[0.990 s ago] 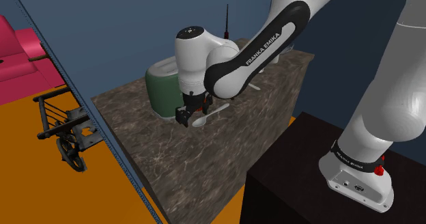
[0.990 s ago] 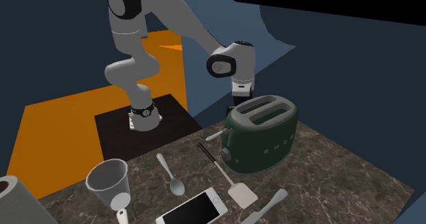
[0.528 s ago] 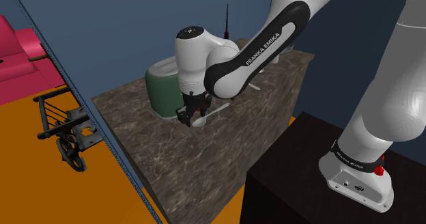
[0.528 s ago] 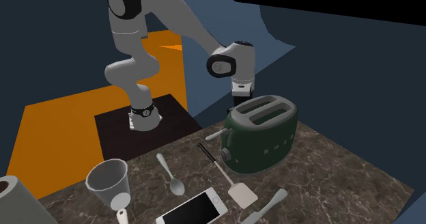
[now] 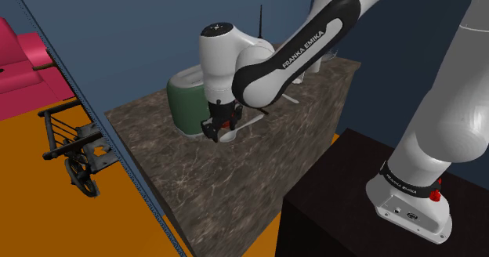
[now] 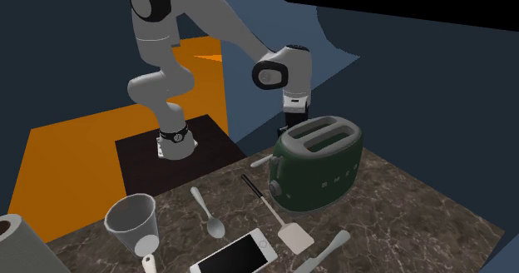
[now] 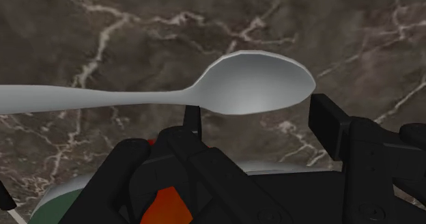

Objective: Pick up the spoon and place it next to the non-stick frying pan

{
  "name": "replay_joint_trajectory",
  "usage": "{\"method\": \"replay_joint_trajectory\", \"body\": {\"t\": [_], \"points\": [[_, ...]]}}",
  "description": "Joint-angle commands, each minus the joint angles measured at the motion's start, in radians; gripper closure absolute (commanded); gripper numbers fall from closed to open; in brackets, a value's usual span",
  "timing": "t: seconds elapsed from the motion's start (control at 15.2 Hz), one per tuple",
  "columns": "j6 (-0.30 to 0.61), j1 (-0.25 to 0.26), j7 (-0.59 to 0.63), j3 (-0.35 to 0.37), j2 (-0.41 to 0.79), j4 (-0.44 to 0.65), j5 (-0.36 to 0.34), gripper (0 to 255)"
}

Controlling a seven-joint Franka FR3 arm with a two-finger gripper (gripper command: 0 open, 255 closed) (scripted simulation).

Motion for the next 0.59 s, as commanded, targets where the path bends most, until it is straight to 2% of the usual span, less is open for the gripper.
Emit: {"method": "replay_joint_trajectory", "body": {"t": [0.0,0.53], "points": [[-0.022,-0.003,-0.017,0.003,-0.021,0.006,0.021,255],[-0.119,-0.007,-0.070,0.007,-0.086,0.051,0.083,255]]}}
